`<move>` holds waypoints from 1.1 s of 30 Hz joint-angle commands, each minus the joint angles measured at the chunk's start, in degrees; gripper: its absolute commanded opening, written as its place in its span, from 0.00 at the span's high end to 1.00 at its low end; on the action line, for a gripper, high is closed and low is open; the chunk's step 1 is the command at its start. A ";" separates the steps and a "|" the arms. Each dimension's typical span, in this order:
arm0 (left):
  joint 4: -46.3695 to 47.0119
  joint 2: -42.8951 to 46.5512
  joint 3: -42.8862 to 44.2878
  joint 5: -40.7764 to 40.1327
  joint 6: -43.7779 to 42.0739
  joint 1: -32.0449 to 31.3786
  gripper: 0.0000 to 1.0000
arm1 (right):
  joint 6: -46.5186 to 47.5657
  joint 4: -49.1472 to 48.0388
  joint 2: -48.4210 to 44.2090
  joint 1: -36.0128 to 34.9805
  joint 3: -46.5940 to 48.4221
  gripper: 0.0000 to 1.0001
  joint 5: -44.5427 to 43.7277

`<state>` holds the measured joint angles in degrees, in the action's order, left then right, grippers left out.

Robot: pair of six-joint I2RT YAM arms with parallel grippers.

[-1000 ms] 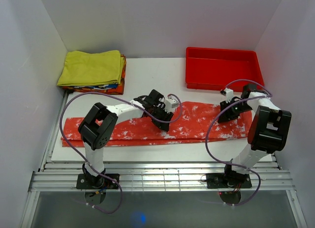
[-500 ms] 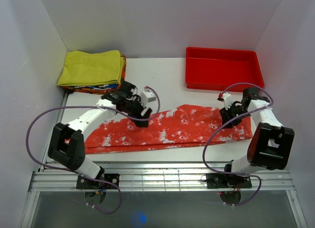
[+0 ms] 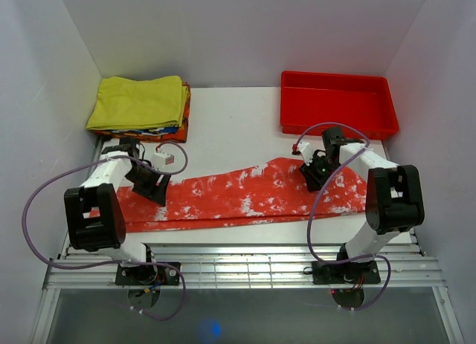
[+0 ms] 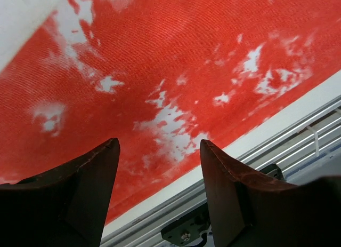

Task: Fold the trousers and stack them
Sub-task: Fold the trousers

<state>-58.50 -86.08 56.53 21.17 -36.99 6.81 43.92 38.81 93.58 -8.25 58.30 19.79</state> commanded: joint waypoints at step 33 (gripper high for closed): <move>-13.22 -28.17 48.85 16.82 9.67 24.48 0.21 | -4.36 2.33 -11.05 -12.36 4.63 0.54 3.85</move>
<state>-66.46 -112.22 105.51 35.79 -25.43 31.59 42.68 40.88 83.22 -13.41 61.84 21.15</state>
